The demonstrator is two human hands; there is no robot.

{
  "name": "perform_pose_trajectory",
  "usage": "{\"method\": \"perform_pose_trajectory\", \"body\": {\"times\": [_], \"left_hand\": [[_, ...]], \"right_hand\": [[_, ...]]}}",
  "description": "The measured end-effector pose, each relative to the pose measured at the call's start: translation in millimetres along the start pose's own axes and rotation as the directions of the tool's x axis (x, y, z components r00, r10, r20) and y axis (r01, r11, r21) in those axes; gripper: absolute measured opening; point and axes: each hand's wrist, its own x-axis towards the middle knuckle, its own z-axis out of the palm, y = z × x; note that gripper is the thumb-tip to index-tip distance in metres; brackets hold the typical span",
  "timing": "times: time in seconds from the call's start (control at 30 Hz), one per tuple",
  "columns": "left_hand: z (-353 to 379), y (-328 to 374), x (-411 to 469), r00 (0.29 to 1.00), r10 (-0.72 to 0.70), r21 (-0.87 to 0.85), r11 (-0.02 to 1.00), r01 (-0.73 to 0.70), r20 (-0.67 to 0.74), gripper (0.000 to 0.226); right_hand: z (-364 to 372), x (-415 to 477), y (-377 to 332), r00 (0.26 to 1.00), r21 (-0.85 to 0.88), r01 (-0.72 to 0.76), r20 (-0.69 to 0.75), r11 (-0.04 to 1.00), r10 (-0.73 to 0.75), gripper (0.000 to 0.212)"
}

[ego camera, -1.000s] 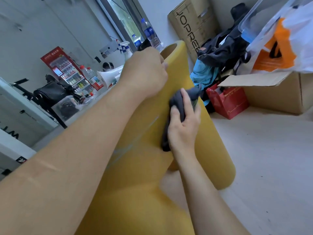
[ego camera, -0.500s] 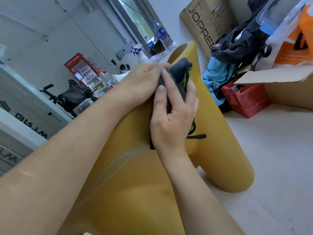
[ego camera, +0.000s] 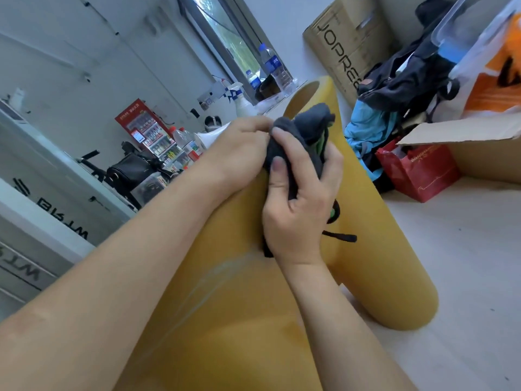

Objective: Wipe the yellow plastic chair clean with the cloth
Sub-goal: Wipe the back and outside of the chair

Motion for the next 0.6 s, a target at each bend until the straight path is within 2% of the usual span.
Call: {"method": "perform_pose_trajectory", "body": {"times": [0.03, 0.1, 0.2, 0.27, 0.33, 0.43, 0.5, 0.57, 0.6], "left_hand": [[0, 0, 0, 1.0, -0.01, 0.064, 0.998, 0.01, 0.001, 0.036], [-1, -2, 0, 0.999, -0.036, 0.181, 0.983, 0.038, -0.017, 0.039], [1, 3, -3, 0.998, -0.063, 0.198, 0.978, 0.059, 0.01, 0.041], [0, 2, -4, 0.999, -0.039, 0.2, 0.979, 0.034, 0.018, 0.039], [1, 2, -2, 1.0, -0.024, 0.213, 0.977, 0.022, 0.008, 0.038], [-1, -3, 2, 1.0, -0.016, 0.202, 0.979, 0.011, 0.024, 0.038], [-3, -7, 1, 0.996, 0.01, 0.164, 0.986, -0.024, 0.085, 0.039], [-4, -10, 0, 0.992, 0.046, 0.205, 0.976, -0.07, 0.117, 0.039], [-4, -10, -1, 0.993, 0.055, 0.252, 0.964, -0.08, 0.103, 0.039]], "right_hand": [[-3, -2, 17, 1.0, 0.016, 0.005, -0.001, 1.0, -0.005, 0.028], [-10, -3, 49, 0.989, -0.018, -0.139, -0.052, 0.99, 0.138, 0.03], [-13, 15, 71, 0.902, -0.041, -0.427, -0.093, 0.903, 0.422, 0.035], [-11, 39, 75, 0.879, -0.025, -0.477, -0.035, 0.879, 0.476, 0.045], [-9, 48, 57, 0.917, -0.017, -0.398, -0.011, 0.917, 0.398, 0.052], [-3, 14, 22, 0.995, -0.051, -0.1, 0.009, 0.994, 0.101, 0.048], [-5, 0, 20, 0.996, -0.027, 0.075, 0.04, 0.997, -0.074, 0.042], [-5, 22, 41, 0.99, -0.001, 0.128, 0.058, 0.992, -0.128, 0.04], [-3, 39, 54, 0.996, -0.025, 0.074, 0.057, 0.997, -0.073, 0.04]]}}
